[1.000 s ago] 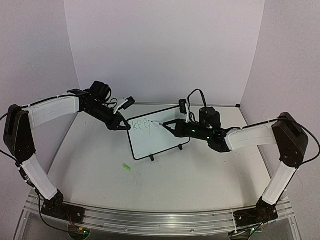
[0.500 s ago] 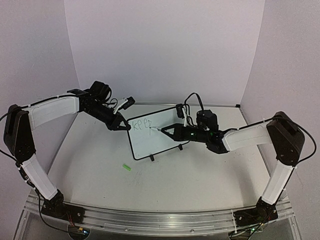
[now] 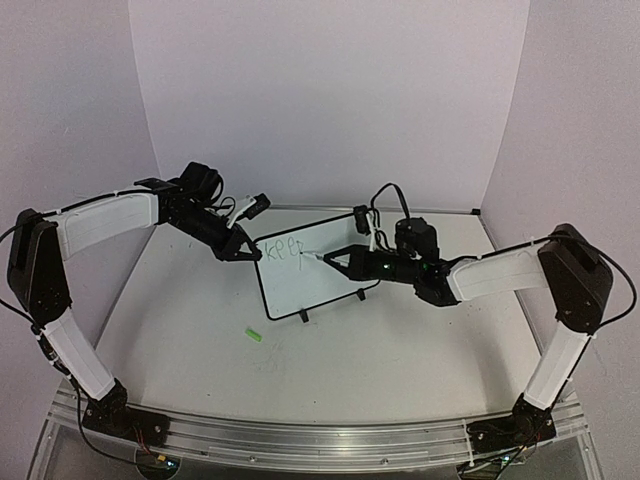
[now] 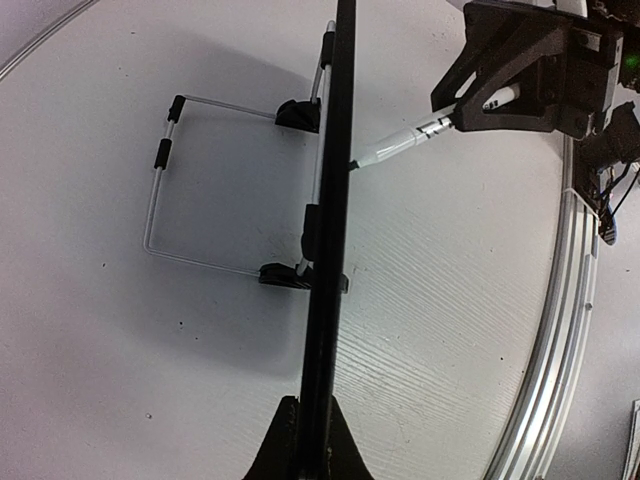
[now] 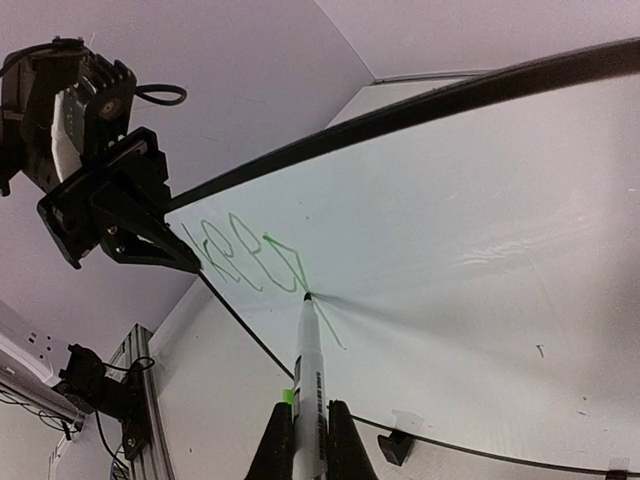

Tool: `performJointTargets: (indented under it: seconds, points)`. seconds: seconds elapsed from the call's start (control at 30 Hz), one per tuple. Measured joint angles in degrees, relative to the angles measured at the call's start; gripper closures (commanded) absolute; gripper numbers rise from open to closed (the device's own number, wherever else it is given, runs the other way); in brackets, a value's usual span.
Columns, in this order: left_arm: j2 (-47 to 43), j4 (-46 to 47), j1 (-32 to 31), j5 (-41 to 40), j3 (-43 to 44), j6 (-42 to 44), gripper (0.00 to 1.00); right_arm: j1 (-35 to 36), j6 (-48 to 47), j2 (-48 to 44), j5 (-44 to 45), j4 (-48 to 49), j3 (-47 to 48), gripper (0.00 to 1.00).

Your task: Write a sentence on the whiteboard

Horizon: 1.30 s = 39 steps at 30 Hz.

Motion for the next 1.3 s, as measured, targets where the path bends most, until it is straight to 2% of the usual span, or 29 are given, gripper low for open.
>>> performJointTargets:
  seconds: [0.27,0.43,0.77,1.3]
  points:
    - [0.0,0.0,0.0,0.0,0.0,0.0,1.0,-0.1,-0.3,-9.4,0.9,-1.4,-3.0,1.0]
    - [0.0,0.0,0.0,0.0,0.0,0.0,1.0,-0.8,-1.1,-12.2,1.0,-2.6,-3.7,1.0]
    - [0.0,0.0,0.0,0.0,0.0,0.0,1.0,-5.2,-1.4,-12.2,-2.5,-4.6,-4.8,1.0]
    - [0.0,0.0,0.0,0.0,0.0,0.0,1.0,-6.6,-1.6,-6.6,-5.1,-3.7,-2.1,1.0]
